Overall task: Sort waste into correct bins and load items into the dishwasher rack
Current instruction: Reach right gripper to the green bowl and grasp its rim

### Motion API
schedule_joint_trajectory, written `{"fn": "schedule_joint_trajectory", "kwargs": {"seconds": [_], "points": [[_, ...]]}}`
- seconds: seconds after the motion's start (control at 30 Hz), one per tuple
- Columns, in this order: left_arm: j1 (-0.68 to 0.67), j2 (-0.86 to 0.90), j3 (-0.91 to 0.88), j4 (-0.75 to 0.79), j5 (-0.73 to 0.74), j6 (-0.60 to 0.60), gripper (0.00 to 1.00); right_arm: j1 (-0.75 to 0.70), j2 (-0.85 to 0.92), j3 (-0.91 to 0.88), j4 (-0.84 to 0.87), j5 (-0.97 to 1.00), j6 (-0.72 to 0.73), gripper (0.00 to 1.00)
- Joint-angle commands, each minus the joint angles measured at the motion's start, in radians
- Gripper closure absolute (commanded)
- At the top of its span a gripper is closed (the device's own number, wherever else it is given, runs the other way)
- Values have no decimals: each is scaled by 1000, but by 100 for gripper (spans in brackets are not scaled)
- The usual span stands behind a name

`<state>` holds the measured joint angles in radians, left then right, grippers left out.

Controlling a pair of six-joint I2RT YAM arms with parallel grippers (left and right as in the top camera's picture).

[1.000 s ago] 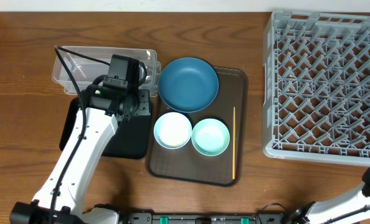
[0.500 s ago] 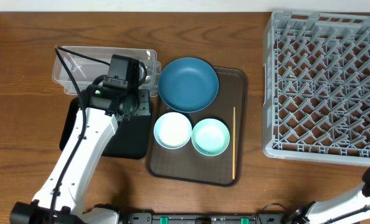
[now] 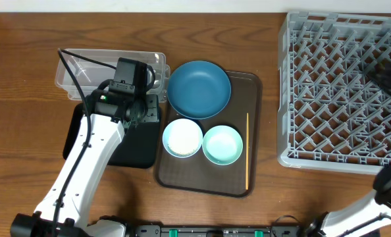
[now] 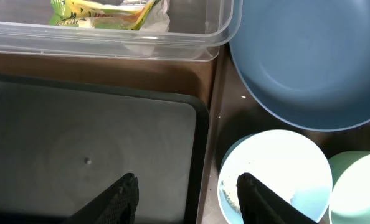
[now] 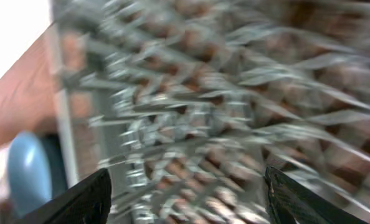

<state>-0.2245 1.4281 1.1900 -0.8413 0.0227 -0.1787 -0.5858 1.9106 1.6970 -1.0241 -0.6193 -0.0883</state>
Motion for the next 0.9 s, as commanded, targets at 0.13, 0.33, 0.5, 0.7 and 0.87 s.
{"fn": "schedule_joint_trajectory", "kwargs": {"seconds": [0.13, 0.33, 0.5, 0.7, 0.87], "points": [[2, 3, 11, -4, -8, 9, 46, 293, -22, -4, -22, -87, -156, 23], [2, 3, 11, -4, -8, 9, 46, 527, -21, -4, -75, 101, -172, 19], [2, 3, 11, -3, -8, 9, 45, 701, -19, -12, -165, 171, -176, 17], [2, 3, 11, -4, -8, 9, 45, 856, -19, -100, -214, 209, -135, 25], [2, 3, 11, -4, -8, 9, 45, 932, -19, -250, -127, 209, -63, 36]]}}
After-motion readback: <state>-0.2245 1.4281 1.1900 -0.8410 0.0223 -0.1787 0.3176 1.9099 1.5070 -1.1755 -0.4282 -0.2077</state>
